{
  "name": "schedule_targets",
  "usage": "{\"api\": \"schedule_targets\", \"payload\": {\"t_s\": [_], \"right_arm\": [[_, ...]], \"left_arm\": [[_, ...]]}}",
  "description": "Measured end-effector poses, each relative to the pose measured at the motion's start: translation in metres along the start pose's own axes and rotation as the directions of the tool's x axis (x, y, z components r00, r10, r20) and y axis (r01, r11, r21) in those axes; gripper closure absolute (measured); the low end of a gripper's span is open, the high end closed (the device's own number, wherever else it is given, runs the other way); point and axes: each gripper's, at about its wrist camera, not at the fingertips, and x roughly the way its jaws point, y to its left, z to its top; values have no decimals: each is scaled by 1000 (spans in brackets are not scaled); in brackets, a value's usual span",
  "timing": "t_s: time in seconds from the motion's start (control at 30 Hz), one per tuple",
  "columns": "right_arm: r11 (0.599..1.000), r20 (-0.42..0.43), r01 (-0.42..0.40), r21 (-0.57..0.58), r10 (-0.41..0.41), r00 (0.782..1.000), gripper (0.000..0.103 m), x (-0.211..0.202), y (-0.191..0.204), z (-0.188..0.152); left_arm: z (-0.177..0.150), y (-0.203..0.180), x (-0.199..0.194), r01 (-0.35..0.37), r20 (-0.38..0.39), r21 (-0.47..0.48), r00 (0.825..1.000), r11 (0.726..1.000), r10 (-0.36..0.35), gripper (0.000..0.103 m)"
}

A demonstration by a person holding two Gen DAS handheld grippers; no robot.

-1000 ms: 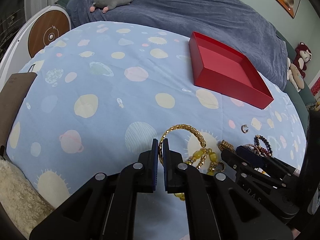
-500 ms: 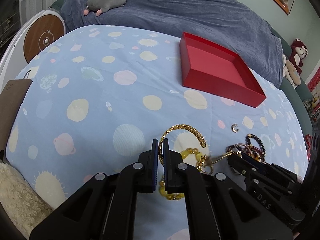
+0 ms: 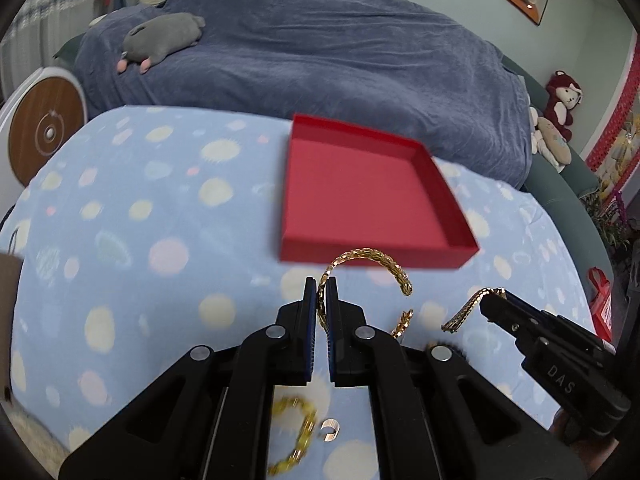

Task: Organize jewelry
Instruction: 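Carry the cuff and watch into the red box and open both tools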

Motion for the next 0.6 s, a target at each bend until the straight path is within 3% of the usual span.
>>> {"api": "schedule_targets", "payload": {"t_s": [0.3,0.6], "right_arm": [[999,34,17,32,-18,999,86,66,-33,106],[999,-6,52,-1,-52,999,86,152,-41,170]], "left_arm": [[99,-17,76,15,29,24,999,1000,-15,98],[150,-17,163,-24,-9,59,1000,998,25,98]]}}
